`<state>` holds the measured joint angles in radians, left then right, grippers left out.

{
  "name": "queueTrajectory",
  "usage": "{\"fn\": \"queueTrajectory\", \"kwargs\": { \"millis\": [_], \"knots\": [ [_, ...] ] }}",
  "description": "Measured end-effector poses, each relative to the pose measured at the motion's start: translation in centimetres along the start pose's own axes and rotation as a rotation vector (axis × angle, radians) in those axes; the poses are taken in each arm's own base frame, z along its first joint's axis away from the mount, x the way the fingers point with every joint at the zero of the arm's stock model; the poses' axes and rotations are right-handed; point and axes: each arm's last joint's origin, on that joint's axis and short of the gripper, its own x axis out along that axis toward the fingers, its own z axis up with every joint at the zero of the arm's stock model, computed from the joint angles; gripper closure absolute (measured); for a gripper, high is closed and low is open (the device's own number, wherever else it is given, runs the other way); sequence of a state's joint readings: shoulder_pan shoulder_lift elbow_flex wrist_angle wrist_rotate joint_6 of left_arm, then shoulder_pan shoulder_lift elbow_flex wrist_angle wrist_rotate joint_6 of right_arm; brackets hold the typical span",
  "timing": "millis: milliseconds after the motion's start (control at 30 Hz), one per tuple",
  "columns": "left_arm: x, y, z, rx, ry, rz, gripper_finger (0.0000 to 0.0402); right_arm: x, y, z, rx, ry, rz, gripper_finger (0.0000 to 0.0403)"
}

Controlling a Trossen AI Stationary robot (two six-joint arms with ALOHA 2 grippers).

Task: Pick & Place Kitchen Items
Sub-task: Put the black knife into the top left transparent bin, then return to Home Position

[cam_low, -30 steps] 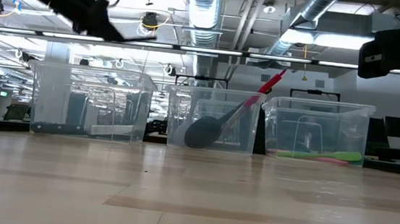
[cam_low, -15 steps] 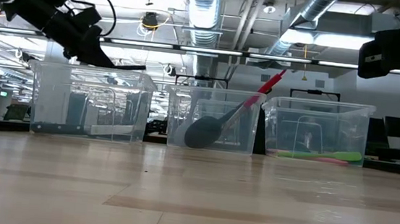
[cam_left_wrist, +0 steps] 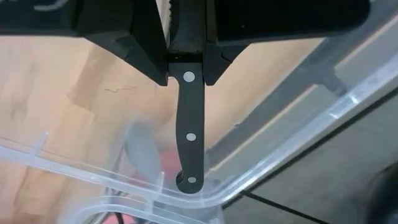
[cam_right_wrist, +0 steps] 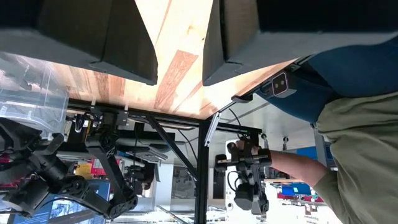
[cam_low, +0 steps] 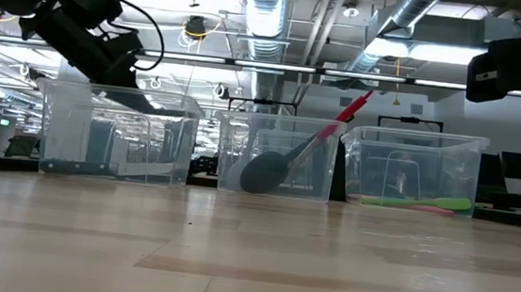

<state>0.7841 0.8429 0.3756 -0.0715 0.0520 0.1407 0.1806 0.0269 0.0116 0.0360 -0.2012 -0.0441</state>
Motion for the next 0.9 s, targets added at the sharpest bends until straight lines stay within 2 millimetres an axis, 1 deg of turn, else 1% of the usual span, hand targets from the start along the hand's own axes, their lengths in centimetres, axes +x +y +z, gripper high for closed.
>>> {"fn": "queueTrajectory", "kwargs": {
  "millis": [100,333,467,700,900],
  "knots": [
    [0.32,-0.03,-0.09,-0.005,0.015,-0.010,0.0355,0.00,0.00,0.00,0.000,0.000,0.000,0.0278],
    [0.38,-0.06,-0.20,-0.008,0.023,-0.017,0.0355,0.00,0.00,0.00,0.000,0.000,0.000,0.0278],
    [0.40,-0.06,-0.26,-0.021,0.028,-0.015,0.0346,0.00,0.00,0.00,0.000,0.000,0.000,0.0278],
    [0.43,-0.03,-0.28,-0.049,0.026,-0.005,0.0298,0.00,0.00,0.00,0.000,0.000,0.000,0.0278],
    [0.44,-0.03,-0.28,-0.076,0.025,-0.002,0.0227,0.00,0.00,0.00,0.000,0.000,0.000,0.0278]
  ]
}}
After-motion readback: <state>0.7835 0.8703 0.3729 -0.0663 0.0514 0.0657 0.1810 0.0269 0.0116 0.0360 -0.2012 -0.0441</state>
